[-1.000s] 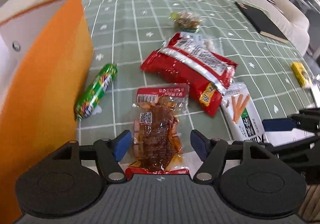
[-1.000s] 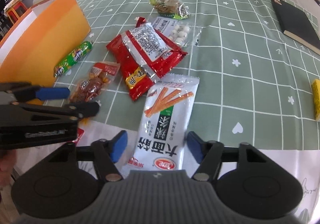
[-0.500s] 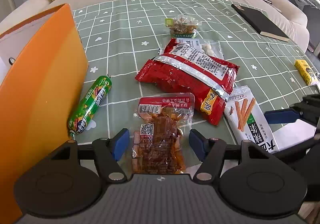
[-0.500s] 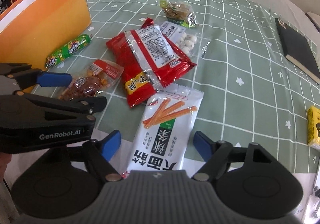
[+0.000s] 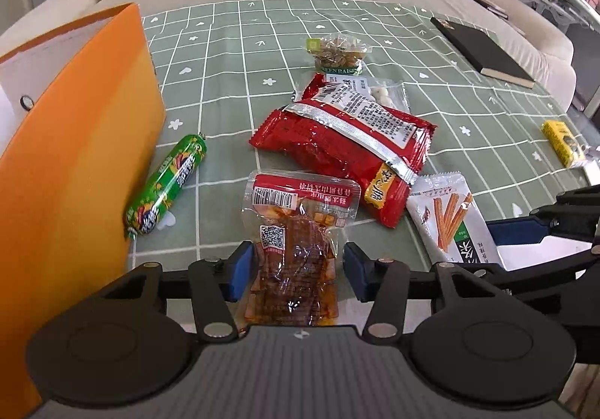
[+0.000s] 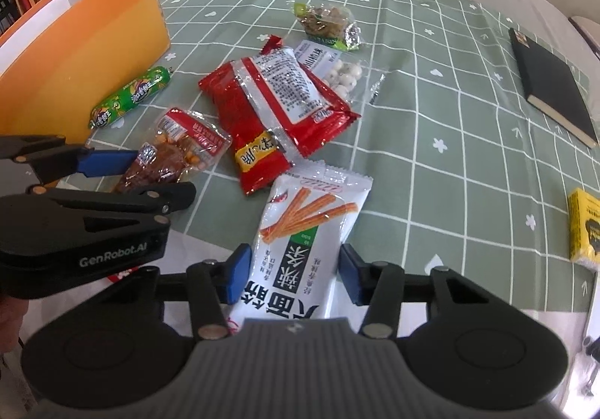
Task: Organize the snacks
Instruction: 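Grasp the white stick-snack packet with the right tool while the left tool holds the meat pack, then carry the meat pack and white packet over the orange box with both tools, then open both tools to drop the meat pack and white packet into the box, then move both tools back over the remaining table snacks, then grasp the green sausage stick with the left tool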
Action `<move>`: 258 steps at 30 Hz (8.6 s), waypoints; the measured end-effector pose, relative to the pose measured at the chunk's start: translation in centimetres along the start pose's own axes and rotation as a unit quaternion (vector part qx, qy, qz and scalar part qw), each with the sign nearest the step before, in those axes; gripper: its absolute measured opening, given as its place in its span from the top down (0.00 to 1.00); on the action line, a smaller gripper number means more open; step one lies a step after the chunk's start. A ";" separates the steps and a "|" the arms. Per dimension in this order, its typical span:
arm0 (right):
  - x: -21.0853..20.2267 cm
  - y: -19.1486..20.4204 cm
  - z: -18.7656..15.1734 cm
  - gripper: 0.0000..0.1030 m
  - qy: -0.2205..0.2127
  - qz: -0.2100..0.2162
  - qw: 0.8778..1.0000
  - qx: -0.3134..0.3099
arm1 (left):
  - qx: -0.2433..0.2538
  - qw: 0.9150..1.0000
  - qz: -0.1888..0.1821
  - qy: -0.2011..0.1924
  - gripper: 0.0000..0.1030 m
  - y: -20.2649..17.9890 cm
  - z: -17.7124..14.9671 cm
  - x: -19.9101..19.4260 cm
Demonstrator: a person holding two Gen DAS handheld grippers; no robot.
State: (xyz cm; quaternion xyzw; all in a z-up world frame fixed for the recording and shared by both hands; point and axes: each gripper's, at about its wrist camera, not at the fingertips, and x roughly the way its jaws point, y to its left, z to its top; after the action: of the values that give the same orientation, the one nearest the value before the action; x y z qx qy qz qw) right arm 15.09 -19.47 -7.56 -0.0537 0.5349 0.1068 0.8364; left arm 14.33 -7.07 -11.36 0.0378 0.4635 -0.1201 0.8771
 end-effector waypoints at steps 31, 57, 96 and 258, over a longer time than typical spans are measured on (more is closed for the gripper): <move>-9.0 2.7 -0.5 0.54 -0.102 0.065 0.991 0.052 | -0.014 0.998 -0.008 -0.067 0.43 1.9 2.1 -12.1; -10.6 16.8 10.6 0.54 -0.142 0.146 0.974 -0.101 | -0.062 0.994 0.070 -0.062 0.42 16.6 5.5 -15.2; 3.6 24.6 16.4 0.54 -0.063 0.053 0.942 -0.326 | 0.089 0.982 0.154 0.071 0.38 21.1 7.5 -2.1; 1.5 0.1 4.0 0.34 -0.043 0.020 0.998 -0.044 | 0.122 0.990 0.072 0.011 0.77 -0.3 2.6 1.3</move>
State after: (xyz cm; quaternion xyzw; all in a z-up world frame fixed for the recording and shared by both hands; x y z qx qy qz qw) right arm 19.17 -18.37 -7.21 -0.0748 0.4940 0.1494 0.8533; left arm 17.04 -8.06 -10.96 0.1789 0.4508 -0.1119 0.8673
